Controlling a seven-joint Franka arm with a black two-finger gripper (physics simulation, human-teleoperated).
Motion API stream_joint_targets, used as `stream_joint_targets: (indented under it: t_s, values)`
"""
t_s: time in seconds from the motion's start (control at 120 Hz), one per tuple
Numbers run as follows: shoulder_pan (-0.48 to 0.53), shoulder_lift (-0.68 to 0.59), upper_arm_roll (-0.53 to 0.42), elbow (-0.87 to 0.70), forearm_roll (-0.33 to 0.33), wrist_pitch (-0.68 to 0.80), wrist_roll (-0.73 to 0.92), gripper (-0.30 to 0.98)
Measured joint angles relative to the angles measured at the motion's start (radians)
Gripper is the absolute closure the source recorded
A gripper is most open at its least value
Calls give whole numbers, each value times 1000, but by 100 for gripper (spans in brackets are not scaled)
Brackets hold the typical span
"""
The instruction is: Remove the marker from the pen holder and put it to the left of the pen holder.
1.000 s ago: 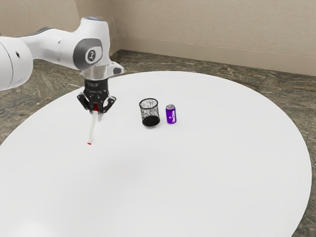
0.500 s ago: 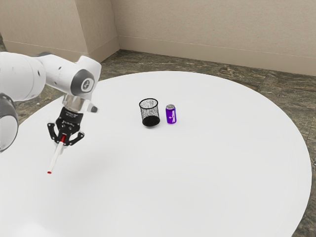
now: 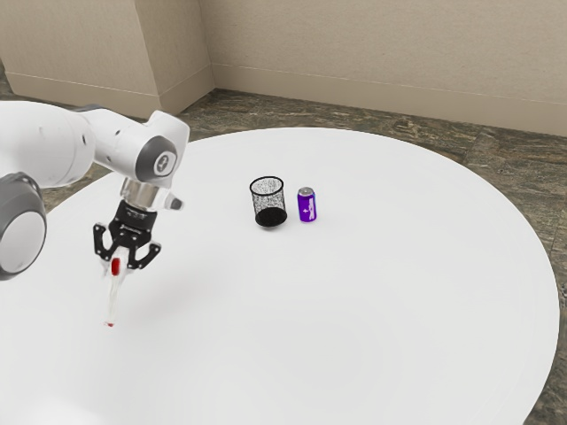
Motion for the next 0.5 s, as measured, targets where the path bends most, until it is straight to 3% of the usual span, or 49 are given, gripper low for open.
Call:
stream_joint_targets:
  t_s: [0.267,0.5]
  values:
    - [-5,-19,-24,35,-62,28,7,24]
    - [0,-39,-95,222,-94,48,29,10]
